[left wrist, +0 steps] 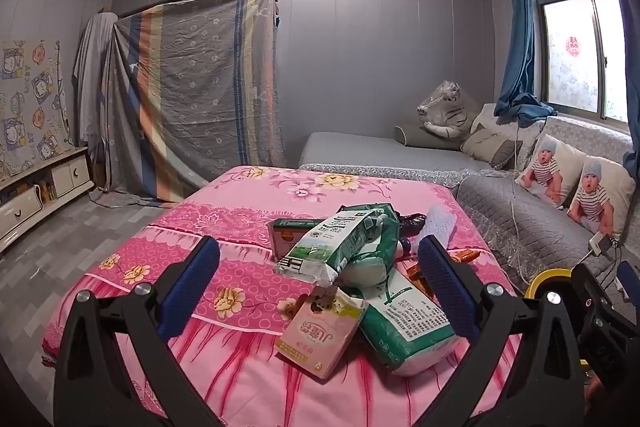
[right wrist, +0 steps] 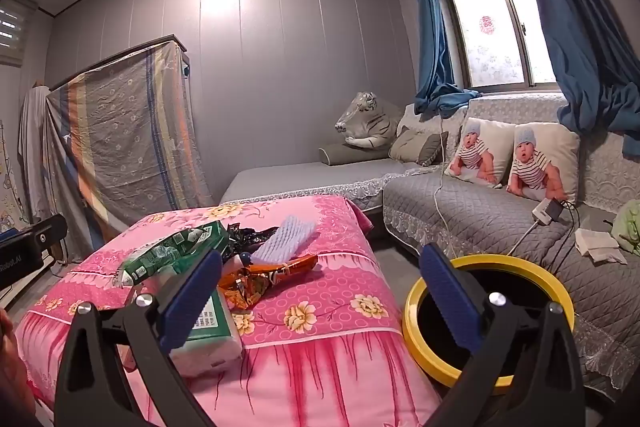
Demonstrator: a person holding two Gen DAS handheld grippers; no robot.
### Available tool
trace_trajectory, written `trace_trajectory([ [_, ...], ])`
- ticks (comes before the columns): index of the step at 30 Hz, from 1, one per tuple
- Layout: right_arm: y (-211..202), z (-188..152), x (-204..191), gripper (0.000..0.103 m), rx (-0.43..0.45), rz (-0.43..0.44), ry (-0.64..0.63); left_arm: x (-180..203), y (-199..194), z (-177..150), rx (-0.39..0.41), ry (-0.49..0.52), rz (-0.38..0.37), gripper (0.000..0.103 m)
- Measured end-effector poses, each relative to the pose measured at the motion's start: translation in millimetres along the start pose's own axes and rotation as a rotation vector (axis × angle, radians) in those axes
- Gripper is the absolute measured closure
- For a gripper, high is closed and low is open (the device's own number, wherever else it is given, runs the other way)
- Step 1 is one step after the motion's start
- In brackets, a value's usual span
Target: Collect trash
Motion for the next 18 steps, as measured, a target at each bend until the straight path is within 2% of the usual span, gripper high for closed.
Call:
trace_trajectory([
  [14, 0.1, 0.3, -2.7, 0.007, 0.006, 0.023, -0.012, 2.4, 5.9, 1.0, 0.002, -0.015, -0.001, 0.008],
  [18, 0.4, -0.5, -3.8, 0.007, 0.005, 0.023, -0.014, 0.4, -2.7, 3.1, 0.009, -0.016, -0.005, 0.008],
])
Point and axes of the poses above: each gripper's, at about its wrist camera, not at the fingertips, and y roughly the way its jaws point, x to its right, z to its top, the point moved 5 cm from there along y, roughly the way its jaws point, and after that the axes turned 6 degrees about -z, right-handed, at the moved point
